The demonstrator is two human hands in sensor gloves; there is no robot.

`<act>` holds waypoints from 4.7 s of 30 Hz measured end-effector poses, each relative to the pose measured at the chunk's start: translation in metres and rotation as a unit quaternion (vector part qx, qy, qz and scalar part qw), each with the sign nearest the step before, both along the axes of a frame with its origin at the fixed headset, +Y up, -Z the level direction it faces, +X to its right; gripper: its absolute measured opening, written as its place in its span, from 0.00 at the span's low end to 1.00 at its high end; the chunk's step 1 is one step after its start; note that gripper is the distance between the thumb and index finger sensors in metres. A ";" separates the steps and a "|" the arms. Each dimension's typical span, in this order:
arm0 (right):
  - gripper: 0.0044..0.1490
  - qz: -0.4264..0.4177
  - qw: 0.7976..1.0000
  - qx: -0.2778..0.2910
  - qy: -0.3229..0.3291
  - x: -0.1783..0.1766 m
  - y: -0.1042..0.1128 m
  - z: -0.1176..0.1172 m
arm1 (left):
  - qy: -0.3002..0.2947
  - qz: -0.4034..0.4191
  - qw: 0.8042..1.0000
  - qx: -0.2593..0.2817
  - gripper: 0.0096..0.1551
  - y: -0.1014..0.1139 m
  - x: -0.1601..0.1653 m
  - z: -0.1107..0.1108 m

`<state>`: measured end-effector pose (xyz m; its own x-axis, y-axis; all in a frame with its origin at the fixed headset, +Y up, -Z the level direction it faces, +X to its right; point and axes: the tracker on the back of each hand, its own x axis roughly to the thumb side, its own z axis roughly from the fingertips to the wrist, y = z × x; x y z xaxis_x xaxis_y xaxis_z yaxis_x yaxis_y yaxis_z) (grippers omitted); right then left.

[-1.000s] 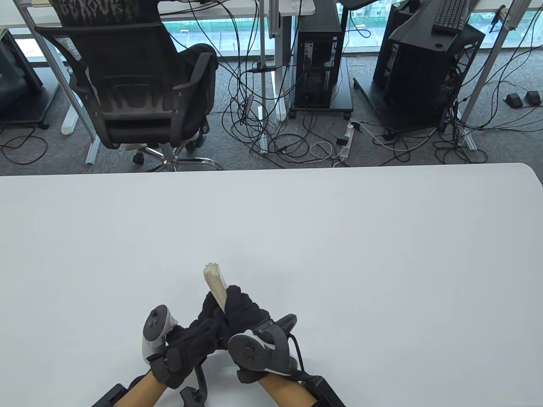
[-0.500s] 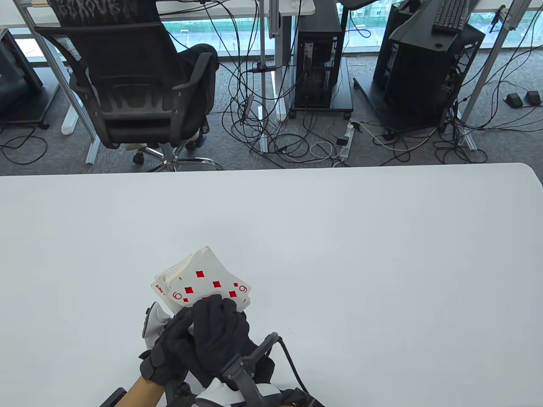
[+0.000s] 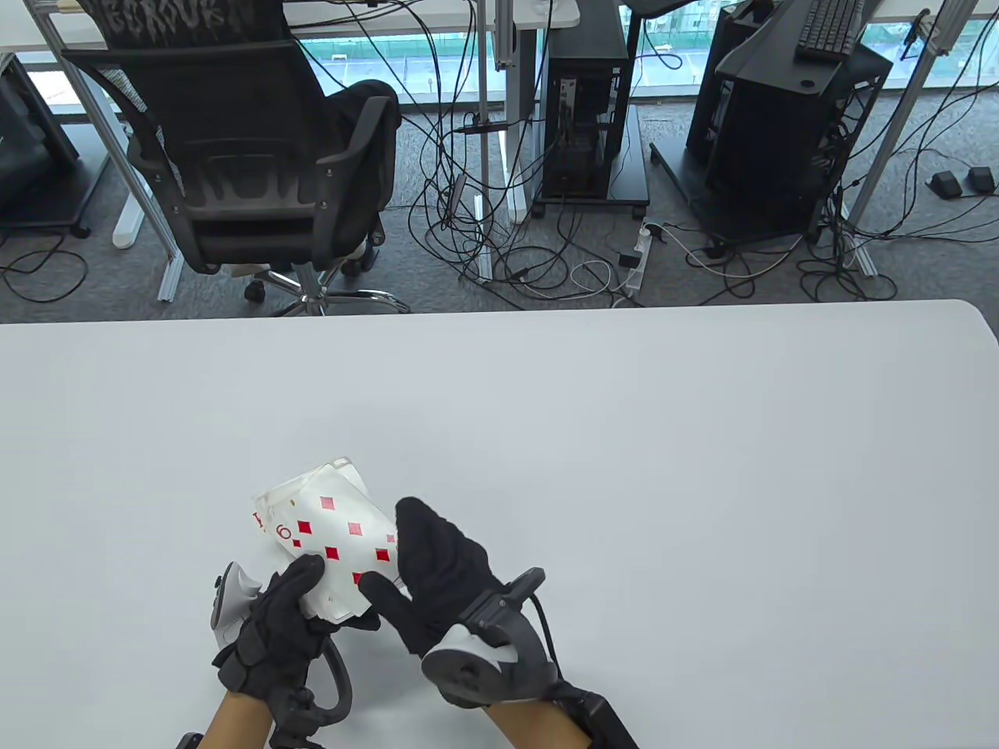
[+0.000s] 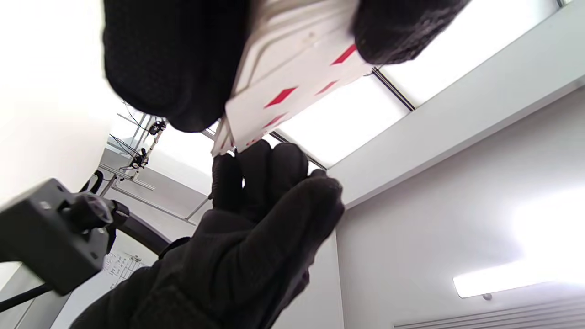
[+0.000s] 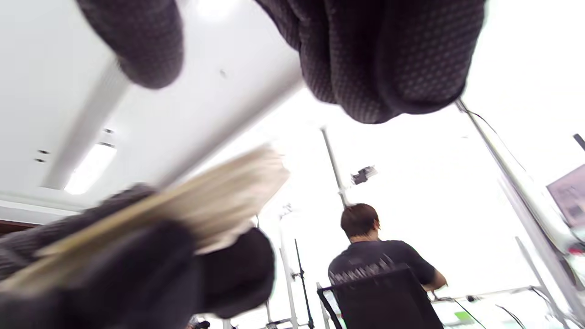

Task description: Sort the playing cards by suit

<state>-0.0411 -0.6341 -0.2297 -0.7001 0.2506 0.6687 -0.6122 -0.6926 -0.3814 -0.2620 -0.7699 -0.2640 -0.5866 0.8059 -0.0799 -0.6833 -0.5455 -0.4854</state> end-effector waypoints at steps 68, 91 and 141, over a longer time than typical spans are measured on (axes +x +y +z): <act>0.61 -0.021 0.924 -0.358 0.135 -0.045 -0.046 -0.088 | 0.013 -0.071 0.993 -0.094 0.36 -0.013 -0.030 -0.007; 0.27 -0.139 0.912 -0.386 -0.010 0.004 -0.068 -0.145 | 0.038 -0.072 0.994 -0.075 0.37 -0.010 -0.032 -0.007; 0.56 -0.001 0.947 -0.314 0.072 -0.051 -0.061 -0.074 | 0.008 -0.087 0.992 -0.089 0.38 -0.018 -0.028 -0.006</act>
<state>-0.0922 -0.6950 -0.3035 -0.6123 0.6316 0.4756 -0.6275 -0.7541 0.1936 -0.2896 -0.7881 -0.2699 -0.4424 0.8689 -0.2218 -0.7815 -0.4949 -0.3799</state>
